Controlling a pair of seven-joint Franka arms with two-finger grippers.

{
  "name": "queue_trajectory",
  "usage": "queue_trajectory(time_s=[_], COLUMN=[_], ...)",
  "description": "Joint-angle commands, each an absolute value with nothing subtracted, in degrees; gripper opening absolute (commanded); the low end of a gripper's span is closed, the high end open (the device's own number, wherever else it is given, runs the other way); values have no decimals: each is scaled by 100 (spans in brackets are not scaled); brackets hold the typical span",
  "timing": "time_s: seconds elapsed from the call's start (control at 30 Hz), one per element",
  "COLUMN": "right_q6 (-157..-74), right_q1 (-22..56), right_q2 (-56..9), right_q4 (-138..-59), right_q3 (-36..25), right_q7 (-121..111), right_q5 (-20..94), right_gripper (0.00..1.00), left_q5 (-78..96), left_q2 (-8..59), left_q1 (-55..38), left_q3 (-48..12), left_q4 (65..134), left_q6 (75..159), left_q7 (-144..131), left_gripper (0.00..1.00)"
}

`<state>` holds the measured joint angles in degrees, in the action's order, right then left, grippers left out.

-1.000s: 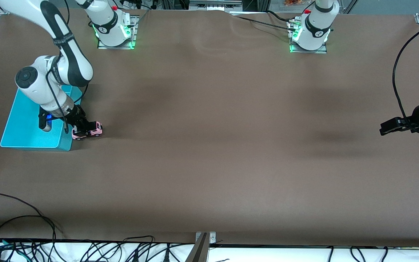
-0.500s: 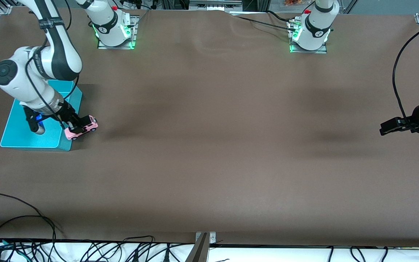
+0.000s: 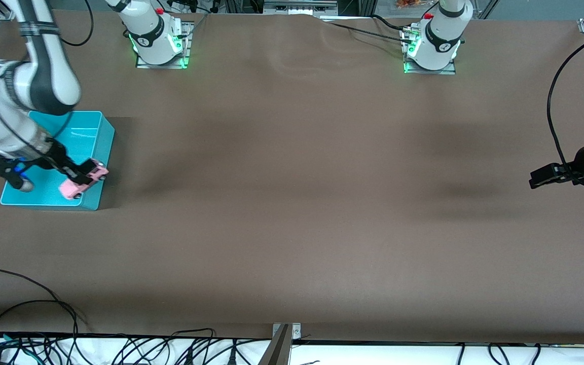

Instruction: Wind and store pink jeep toy

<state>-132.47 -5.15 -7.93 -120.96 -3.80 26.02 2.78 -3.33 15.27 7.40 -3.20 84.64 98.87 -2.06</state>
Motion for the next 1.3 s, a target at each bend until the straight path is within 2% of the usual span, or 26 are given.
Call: queue_trajectory(time_s=[0.0,0.37,0.67,0.87,1.27], right_q6=[-13052,-13043,-13034,-12797,-12542], right_q1=[-554,-738,-1353,-1380,-1389], right_q2=[-835,-1291,-1617,-1582,-1836], right_q4=[-12041,-12155,-12419,-12366,-12542], right_q3=[-746,-853,-905,-1090,-1327], right_q7=[1530,1020,449,404,404], right_q5=[290,220,-281,-861,-940], right_gripper=[0,0,0,0,0], left_q5=[-202,-202,-211,-211,-211], left_q2=[1433,1441,1441,1441,1441], left_q1=[782,782,782,782,782], left_q3=[-334,-334,-334,-334,-334], left_q4=[8552,8552,8552,8552,8552], left_q6=[9853,9853,9853,9853,9853], left_q7=[-97,-97,-97,-97,-97], left_gripper=[100,100,100,100,100])
